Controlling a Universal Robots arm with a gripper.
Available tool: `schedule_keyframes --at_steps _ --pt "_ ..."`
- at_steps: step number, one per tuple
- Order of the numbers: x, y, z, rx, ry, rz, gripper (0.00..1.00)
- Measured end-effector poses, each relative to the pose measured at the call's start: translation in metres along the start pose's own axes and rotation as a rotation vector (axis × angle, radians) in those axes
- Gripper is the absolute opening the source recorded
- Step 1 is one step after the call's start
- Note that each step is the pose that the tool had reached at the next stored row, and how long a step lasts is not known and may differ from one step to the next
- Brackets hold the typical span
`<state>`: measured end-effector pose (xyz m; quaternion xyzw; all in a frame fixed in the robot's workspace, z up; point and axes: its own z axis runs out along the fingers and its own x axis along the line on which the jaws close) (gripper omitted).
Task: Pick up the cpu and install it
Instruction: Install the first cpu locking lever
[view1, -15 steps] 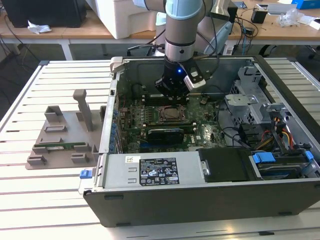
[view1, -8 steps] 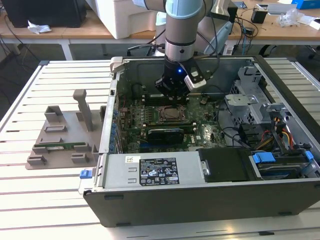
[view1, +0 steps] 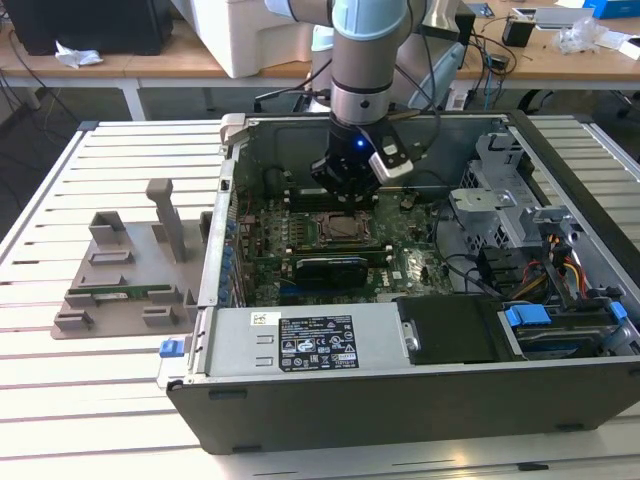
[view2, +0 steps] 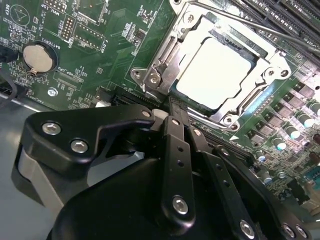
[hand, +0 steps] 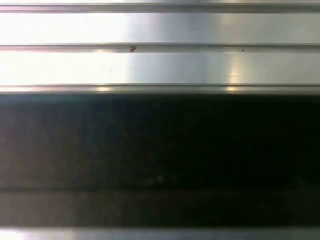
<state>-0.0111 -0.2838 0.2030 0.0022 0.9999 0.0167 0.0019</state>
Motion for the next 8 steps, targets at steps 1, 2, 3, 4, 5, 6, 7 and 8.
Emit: schedule_keyframes --at_steps 1,2,3,4,5,6,7,8 --pt "-0.0009 0.0 0.0 -0.0025 -0.0001 0.0 0.11" --pt "-0.0017 0.0003 0.0003 -0.0053 0.0 0.0 0.11" --pt "-0.0023 0.0004 0.0005 -0.009 0.0 0.0 0.11" --pt "-0.0027 0.0004 0.0005 -0.0124 0.0001 0.0 0.11" --pt "-0.0033 0.0004 0.0005 -0.0168 0.0006 0.0 0.11" --pt "-0.0035 0.0004 0.0005 -0.0198 0.0007 0.0 0.11" --pt "-0.0037 0.0006 0.0005 -0.0238 0.0007 0.0 0.11" --pt "-0.0037 0.0006 -0.0011 -0.0242 0.0004 0.0 0.11"
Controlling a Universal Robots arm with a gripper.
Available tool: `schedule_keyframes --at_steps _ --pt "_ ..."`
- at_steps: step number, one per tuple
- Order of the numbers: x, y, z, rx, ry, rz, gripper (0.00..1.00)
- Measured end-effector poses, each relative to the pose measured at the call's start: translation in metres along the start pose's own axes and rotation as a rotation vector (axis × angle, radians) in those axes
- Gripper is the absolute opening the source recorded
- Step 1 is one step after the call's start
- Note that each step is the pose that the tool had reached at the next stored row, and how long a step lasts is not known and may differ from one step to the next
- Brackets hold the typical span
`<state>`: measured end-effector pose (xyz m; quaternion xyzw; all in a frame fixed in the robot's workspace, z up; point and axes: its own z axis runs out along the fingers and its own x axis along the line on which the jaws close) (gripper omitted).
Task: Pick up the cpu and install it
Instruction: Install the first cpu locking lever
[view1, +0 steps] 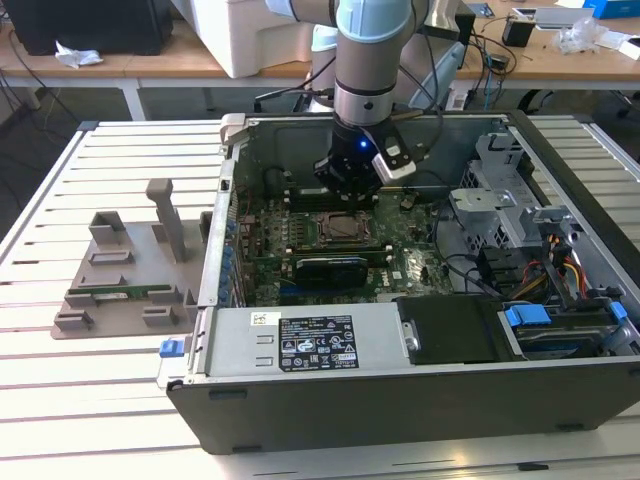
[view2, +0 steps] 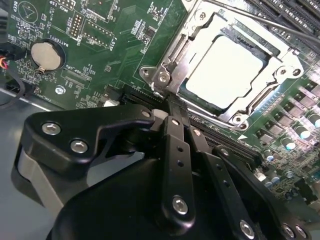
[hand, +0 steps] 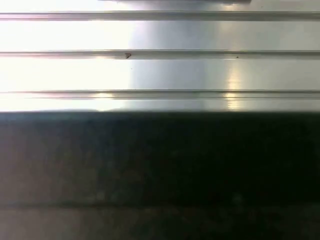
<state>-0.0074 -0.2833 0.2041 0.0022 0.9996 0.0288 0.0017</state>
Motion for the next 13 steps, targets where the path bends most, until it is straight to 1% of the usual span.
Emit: schedule_keyframes --at_steps 2,6,13 --pt "0.0 0.0002 -0.0055 0.0006 0.0003 0.0 0.11" --pt "-0.0001 0.0001 -0.0138 0.0009 -0.0002 0.0 0.11" --pt "-0.0001 -0.0094 -0.0151 0.0038 -0.0002 0.0 0.11"
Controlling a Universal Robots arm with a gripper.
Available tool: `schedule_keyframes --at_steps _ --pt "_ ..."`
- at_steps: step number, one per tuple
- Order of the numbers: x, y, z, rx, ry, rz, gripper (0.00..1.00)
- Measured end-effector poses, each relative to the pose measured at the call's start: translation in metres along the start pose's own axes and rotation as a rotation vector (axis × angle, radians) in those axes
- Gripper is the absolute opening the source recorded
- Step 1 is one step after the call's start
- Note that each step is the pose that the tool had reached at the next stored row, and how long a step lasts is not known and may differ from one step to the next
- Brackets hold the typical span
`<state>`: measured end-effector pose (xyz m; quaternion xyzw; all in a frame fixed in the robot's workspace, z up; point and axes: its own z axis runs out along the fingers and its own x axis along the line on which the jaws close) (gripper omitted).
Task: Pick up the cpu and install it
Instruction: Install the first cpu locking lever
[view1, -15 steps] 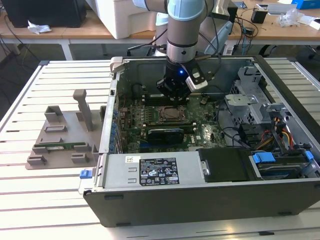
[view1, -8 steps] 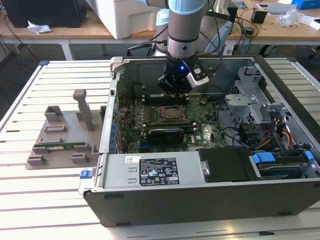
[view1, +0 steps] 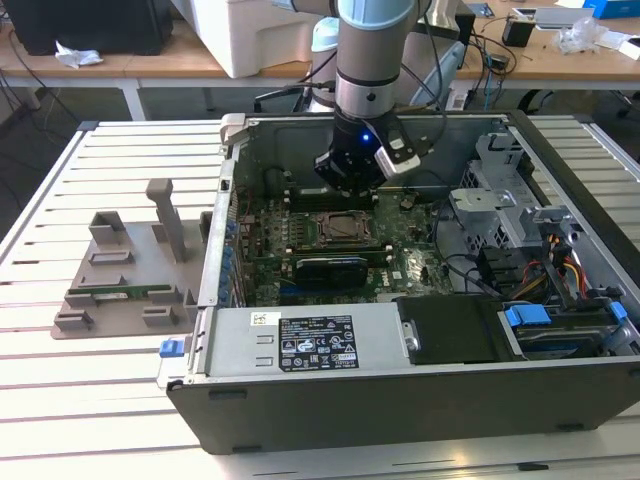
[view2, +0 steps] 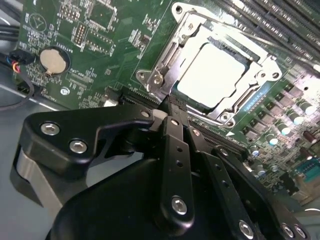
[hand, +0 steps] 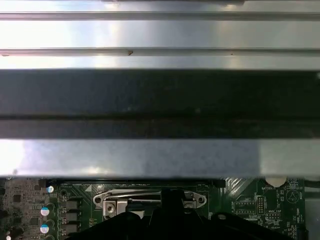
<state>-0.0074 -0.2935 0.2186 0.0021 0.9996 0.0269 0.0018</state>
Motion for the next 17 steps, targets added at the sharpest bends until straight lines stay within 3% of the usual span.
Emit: schedule_keyframes --at_steps 4,12,17 --pt "0.0001 -0.0004 -0.0038 -0.0001 -0.0001 0.0 0.11" --pt "-0.0001 0.0006 -0.0216 -0.0001 -0.0001 0.0 0.11" --pt "-0.0001 0.0009 -0.0269 0.0 -0.0001 0.0 0.11"
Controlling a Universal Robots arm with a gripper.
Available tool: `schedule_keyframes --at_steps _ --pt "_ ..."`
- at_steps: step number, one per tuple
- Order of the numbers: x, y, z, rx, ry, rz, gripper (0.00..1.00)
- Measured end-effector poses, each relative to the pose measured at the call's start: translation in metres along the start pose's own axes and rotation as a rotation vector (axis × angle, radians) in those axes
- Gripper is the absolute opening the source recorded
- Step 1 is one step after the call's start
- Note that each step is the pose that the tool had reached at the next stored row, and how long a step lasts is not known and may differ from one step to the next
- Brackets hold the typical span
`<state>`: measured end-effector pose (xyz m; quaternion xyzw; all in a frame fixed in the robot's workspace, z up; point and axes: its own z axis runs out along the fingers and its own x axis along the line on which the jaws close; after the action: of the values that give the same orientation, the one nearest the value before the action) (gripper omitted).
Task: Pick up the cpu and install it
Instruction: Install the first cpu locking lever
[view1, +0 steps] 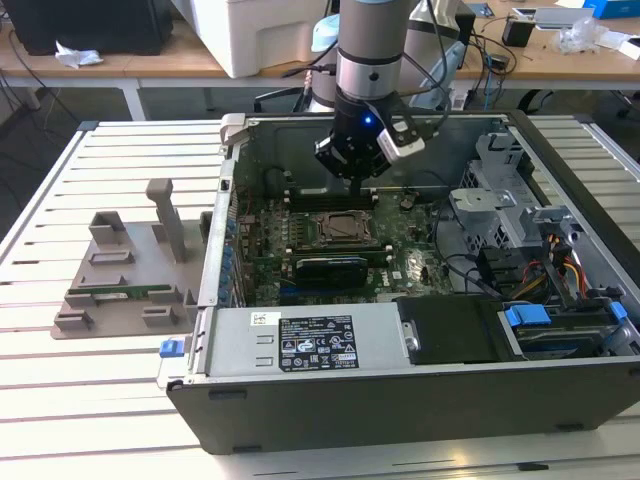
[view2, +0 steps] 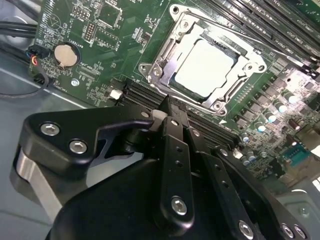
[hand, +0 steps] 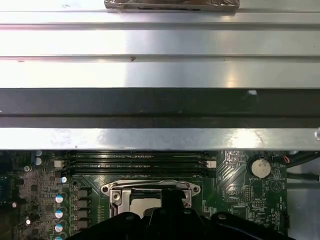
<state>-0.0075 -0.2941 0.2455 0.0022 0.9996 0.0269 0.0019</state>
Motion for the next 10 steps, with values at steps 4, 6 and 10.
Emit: schedule_keyframes --at_steps 4,6,10 --pt "0.0 0.0004 -0.0079 0.0 0.0 0.0 0.11" --pt "-0.0001 0.0007 -0.0121 0.0 0.0 0.0 0.11" --pt "-0.0001 0.0013 -0.0246 0.0 0.0 0.0 0.11"
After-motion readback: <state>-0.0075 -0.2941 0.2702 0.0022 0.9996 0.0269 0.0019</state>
